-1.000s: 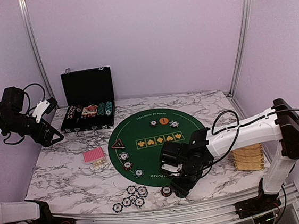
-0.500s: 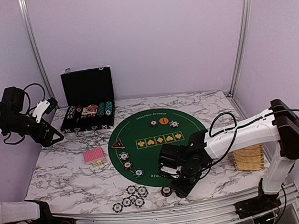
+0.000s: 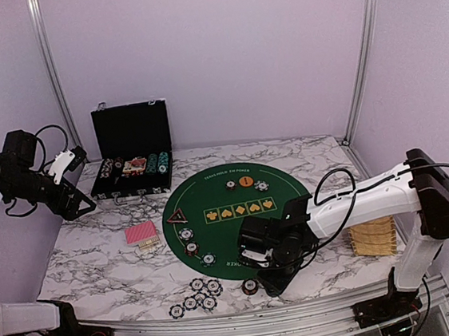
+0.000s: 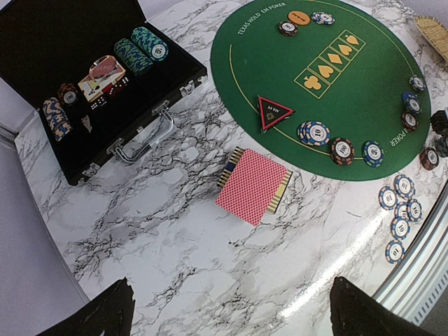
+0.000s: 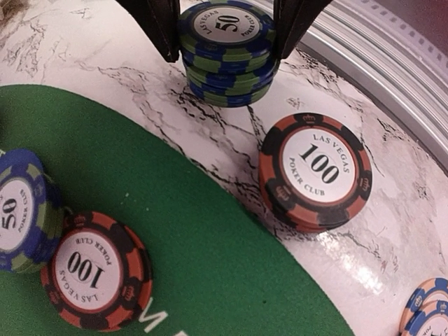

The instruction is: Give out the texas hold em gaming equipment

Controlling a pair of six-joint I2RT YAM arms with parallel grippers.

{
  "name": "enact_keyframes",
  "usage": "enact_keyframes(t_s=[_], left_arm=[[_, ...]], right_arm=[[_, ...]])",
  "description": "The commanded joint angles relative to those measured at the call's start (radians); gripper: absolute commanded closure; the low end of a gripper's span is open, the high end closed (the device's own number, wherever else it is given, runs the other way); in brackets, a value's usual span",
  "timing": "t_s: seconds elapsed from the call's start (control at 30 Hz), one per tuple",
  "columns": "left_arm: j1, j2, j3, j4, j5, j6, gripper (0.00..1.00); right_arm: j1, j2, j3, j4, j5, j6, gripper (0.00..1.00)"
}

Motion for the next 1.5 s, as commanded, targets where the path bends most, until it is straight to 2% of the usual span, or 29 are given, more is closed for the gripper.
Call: enact_keyframes(t_s=[0.0,0.27,0.47,0.67,0.87,1.17,1.47], left_arm=[[-0.005,-0.005,0.001,-0.022,-0.007,0.004,0.01],[-0.003,-0.002,0.001,-0.022,0.0,0.007,0.01],[-0.003,-0.004,-0.007,-0.022,-0.001,0.01,0.01],[-0.005,0.018,-0.034,-0.022,0.017,0.019,0.01],[-0.014,0.06,-0.067,-0.018,0.037,0.053,0.01],[-0.04,0.068,-0.133,0.031,0.03,0.083,0.01],[-0.051,0.079,-0.17,0.081,0.005,0.089,0.01]], right_arm=[[0.008,-0.018,0.062,-0.041,0.032,0.012,1.0],[-0.024,-0.032,0.239,-0.134,0.095,-0.011,1.0],[-0.159,-0.008,0.344,-0.141,0.134,-0.06,1.0],[-0.345,0.089,0.456,-0.092,0.196,-0.125,1.0],[-0.515,0.239,0.594,-0.039,0.193,-0.172,1.0],[-0.68,0.46,0.763,-0.012,0.136,-0.209,1.0],[-0.761,0.632,0.908,-0.016,0.11,-0.217,1.0]])
